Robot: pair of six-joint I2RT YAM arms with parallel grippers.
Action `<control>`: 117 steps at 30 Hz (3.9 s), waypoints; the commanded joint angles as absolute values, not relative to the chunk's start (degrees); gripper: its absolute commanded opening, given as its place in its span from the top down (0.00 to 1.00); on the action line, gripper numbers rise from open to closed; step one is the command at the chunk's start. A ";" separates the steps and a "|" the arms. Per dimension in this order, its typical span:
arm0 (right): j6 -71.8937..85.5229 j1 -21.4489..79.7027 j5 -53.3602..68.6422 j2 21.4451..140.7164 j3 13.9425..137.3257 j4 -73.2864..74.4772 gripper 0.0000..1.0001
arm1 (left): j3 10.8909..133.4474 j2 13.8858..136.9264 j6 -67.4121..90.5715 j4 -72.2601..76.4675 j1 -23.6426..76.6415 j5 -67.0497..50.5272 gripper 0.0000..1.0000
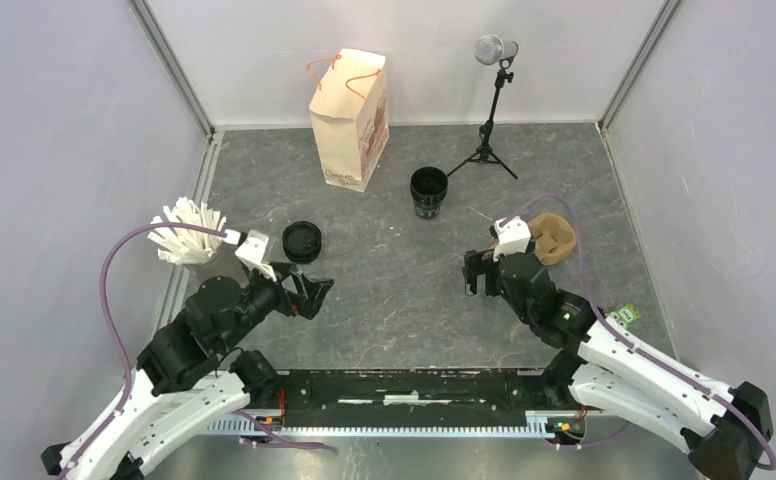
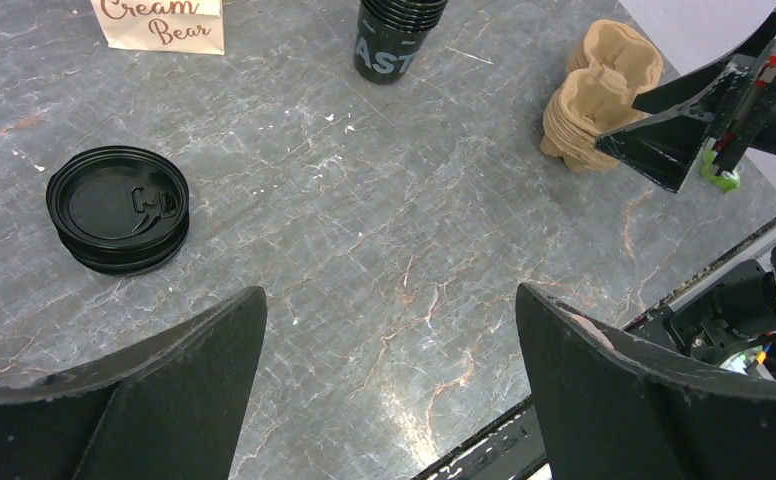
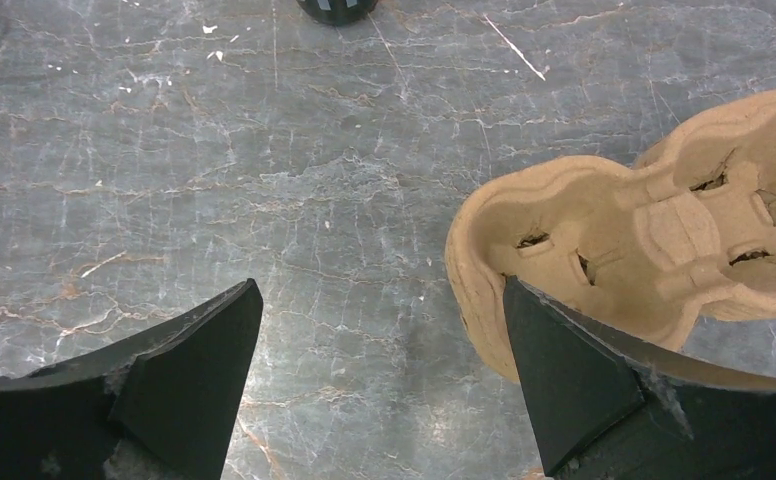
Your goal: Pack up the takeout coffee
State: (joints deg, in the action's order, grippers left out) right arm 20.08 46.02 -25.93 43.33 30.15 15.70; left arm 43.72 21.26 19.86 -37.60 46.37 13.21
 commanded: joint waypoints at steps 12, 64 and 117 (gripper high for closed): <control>11.45 45.72 -39.41 65.42 43.04 2.11 0.05 | 44.00 20.53 20.04 -36.82 46.49 13.17 0.00; 9.44 30.59 -24.46 101.47 77.00 2.39 1.00 | 43.60 21.54 20.42 -36.83 46.41 11.52 0.00; 18.57 43.08 -7.46 58.28 38.03 3.64 1.00 | 43.59 24.65 21.31 -38.05 46.41 13.06 0.00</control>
